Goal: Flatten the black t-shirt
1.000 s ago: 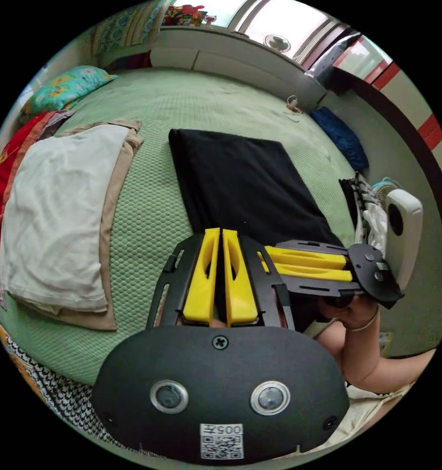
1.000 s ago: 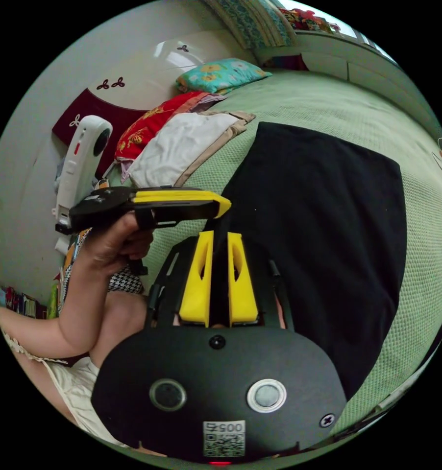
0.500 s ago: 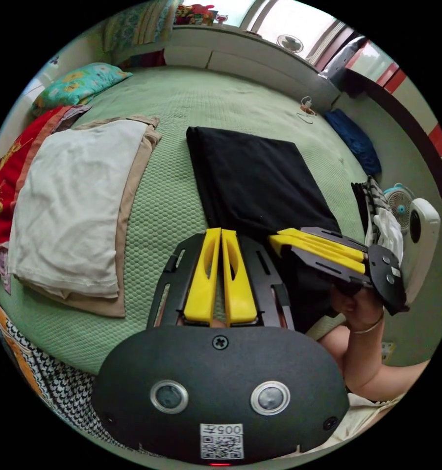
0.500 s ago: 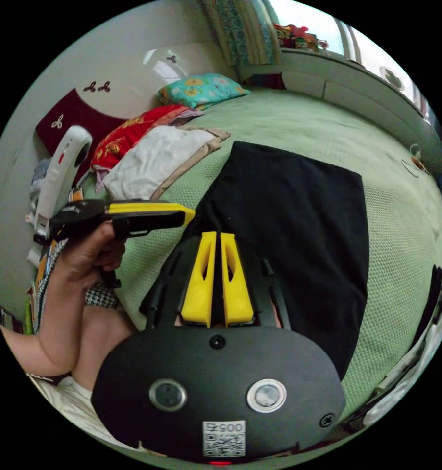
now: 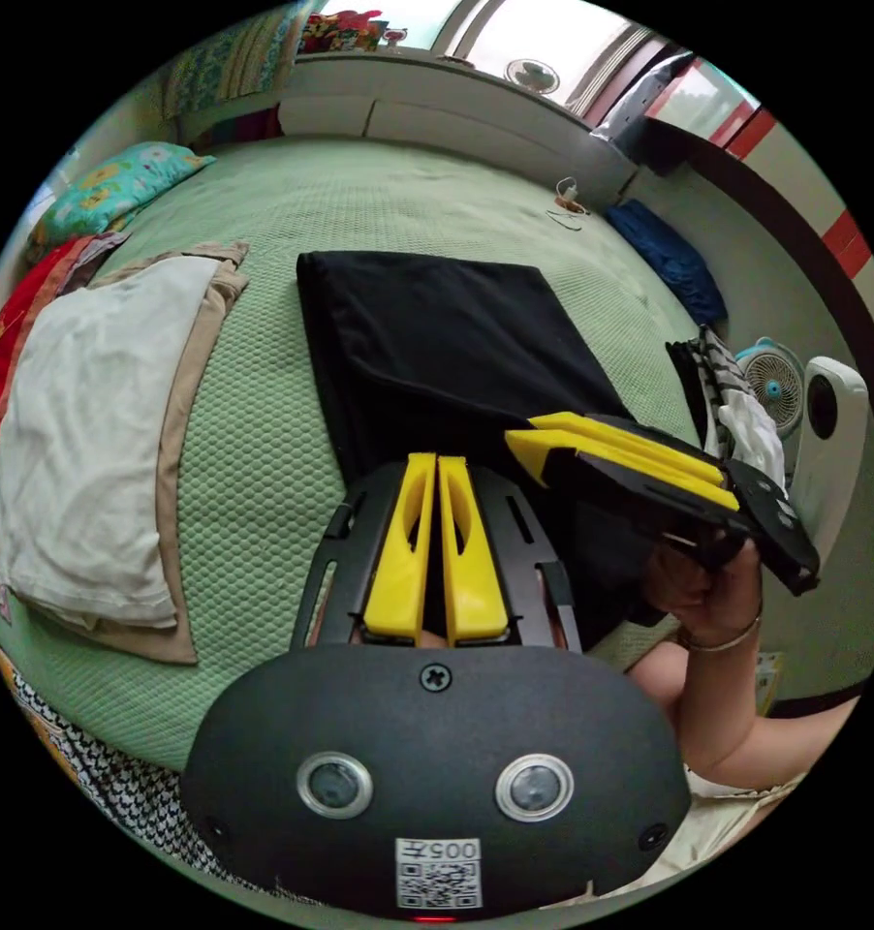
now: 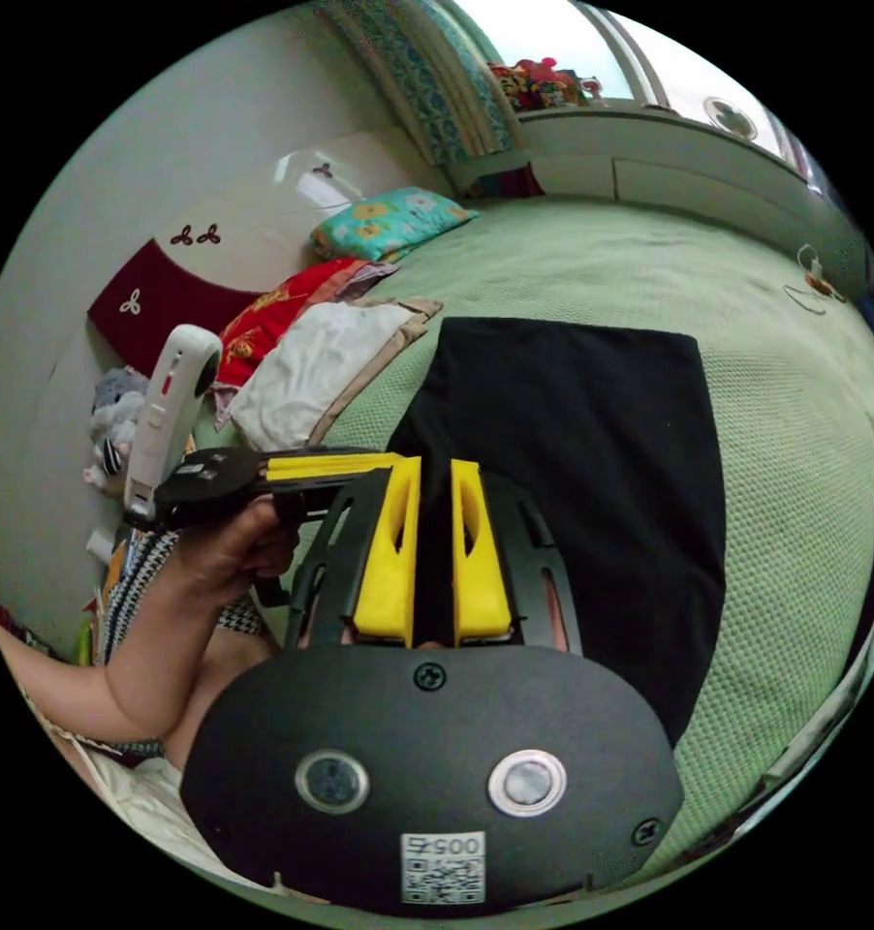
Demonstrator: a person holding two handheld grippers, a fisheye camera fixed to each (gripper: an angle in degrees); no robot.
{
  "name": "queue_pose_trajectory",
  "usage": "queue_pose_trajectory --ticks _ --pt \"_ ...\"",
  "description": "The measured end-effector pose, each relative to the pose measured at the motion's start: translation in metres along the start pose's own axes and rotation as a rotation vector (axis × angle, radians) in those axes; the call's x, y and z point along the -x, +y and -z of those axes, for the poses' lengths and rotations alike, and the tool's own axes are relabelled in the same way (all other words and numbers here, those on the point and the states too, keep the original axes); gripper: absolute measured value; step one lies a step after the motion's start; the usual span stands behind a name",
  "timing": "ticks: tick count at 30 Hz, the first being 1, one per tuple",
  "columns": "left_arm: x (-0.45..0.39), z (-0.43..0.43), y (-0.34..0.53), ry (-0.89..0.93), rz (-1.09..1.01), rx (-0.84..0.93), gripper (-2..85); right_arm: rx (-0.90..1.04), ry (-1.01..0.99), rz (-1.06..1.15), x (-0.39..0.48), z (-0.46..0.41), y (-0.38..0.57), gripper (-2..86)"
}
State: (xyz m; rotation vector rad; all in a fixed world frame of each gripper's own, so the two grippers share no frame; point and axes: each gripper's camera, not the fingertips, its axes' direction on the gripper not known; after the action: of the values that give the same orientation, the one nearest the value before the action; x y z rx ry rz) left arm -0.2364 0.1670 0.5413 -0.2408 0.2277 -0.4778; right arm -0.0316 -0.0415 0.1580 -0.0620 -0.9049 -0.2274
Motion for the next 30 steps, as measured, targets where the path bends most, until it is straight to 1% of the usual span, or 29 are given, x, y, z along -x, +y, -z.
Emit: queue_pose_trajectory --ticks 2,5,7,10,13,15,18,21,25,30 --pt "0.003 0.002 0.000 0.021 0.007 -0.008 -0.5 0.012 -0.038 0.063 0.009 0.007 0.002 7.5" --pt "0.012 0.003 -0.001 0.083 0.024 -0.025 -0.6 0.010 -0.040 0.155 0.020 0.017 0.006 9.5" --pt "0.019 0.003 -0.003 0.138 0.047 -0.032 -0.6 0.044 -0.036 0.226 0.029 0.019 0.009 10.6" --pt "0.023 0.006 -0.004 0.175 0.055 -0.058 -0.6 0.063 0.028 0.248 0.041 0.018 0.012 9.3" --pt "0.020 0.006 -0.005 0.151 0.046 -0.062 -0.7 0.084 0.086 0.264 0.055 0.013 0.012 7.8" --pt "0.015 0.005 -0.006 0.118 0.027 -0.054 -0.7 0.101 0.145 0.251 0.060 0.010 0.011 5.8" --pt "0.007 0.005 -0.008 0.042 -0.006 -0.048 -0.7 0.090 0.246 0.218 0.065 0.014 0.012 0.5" --pt "0.004 0.002 -0.009 0.010 -0.006 -0.015 -0.6 0.042 0.231 0.160 0.061 0.028 0.012 -0.4" --pt "0.003 -0.012 -0.016 0.017 0.005 0.046 -0.6 -0.067 0.241 0.060 0.054 0.055 0.013 -0.8" --pt "-0.006 -0.016 -0.023 -0.033 -0.020 0.060 -0.6 -0.152 0.292 -0.035 0.048 0.084 0.015 -0.9"
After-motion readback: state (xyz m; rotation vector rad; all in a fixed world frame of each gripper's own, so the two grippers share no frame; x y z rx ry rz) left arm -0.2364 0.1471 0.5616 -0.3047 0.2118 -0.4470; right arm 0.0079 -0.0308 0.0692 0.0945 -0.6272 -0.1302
